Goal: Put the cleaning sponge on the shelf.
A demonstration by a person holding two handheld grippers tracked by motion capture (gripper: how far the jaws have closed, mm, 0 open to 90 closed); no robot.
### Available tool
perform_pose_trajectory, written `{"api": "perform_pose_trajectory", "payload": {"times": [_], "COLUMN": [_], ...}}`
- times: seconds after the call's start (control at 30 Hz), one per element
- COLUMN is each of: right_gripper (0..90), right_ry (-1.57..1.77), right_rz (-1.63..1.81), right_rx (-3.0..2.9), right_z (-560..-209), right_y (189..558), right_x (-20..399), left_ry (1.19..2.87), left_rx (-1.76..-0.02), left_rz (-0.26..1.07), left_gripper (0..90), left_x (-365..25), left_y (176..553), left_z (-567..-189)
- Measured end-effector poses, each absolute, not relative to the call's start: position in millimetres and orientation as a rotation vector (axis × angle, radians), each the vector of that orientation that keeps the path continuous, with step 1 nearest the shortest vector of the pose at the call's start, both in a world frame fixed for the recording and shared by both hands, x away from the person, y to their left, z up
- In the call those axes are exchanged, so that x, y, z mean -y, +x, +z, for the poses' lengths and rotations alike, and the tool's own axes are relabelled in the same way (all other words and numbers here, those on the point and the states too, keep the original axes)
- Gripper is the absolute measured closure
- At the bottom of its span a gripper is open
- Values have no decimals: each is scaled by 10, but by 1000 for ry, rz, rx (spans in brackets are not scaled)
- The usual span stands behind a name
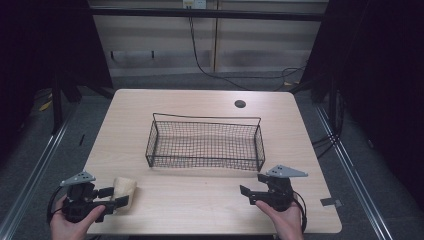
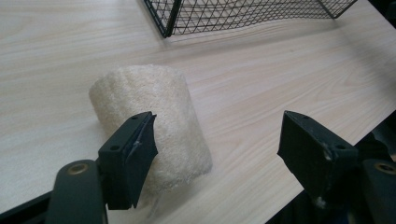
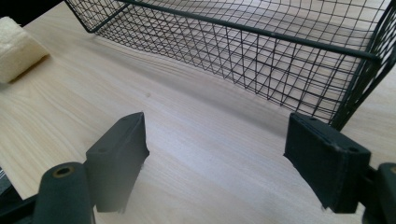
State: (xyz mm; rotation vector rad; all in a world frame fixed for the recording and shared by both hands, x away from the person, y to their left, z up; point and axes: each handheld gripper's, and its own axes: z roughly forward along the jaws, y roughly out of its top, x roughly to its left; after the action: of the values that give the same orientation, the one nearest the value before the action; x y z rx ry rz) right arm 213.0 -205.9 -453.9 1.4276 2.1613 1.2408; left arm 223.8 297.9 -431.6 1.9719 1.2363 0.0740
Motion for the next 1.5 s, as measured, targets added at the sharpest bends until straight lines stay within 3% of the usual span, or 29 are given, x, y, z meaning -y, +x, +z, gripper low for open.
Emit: {"api": "perform_pose_trajectory", "payload": {"times": [0.23,0.67,1.07,1.2,1.43,1.5], "right_gripper": [205,210,218,219,221,224], "right_ry": [1428,1424,1429,1430,1432,1432], "right_rz": [1234,1233,1215,1211,1209,1209], "right_rx": [-2180,-2216,-2236,-2242,-2242,-2245], "right_z": [-4559,-4582,-4600,-4605,-4607,-4608], "right_y": [2146,2155,2160,2163,2164,2165], "right_x": [2040,2000,1976,1971,1971,1968], "left_ry": [1991,2186,2298,2332,2352,2359], "left_rx": [-1335,-1396,-1462,-1533,-1568,-1571], "left_rz": [76,4,-82,-69,-113,-114], "left_gripper": [262,204,265,219,230,186], "left_x": [-3100,-2994,-2839,-2798,-2754,-2751], "left_y": [2304,2489,2693,2760,2847,2858], "left_z": [-4238,-4067,-4090,-4132,-4213,-4232]}}
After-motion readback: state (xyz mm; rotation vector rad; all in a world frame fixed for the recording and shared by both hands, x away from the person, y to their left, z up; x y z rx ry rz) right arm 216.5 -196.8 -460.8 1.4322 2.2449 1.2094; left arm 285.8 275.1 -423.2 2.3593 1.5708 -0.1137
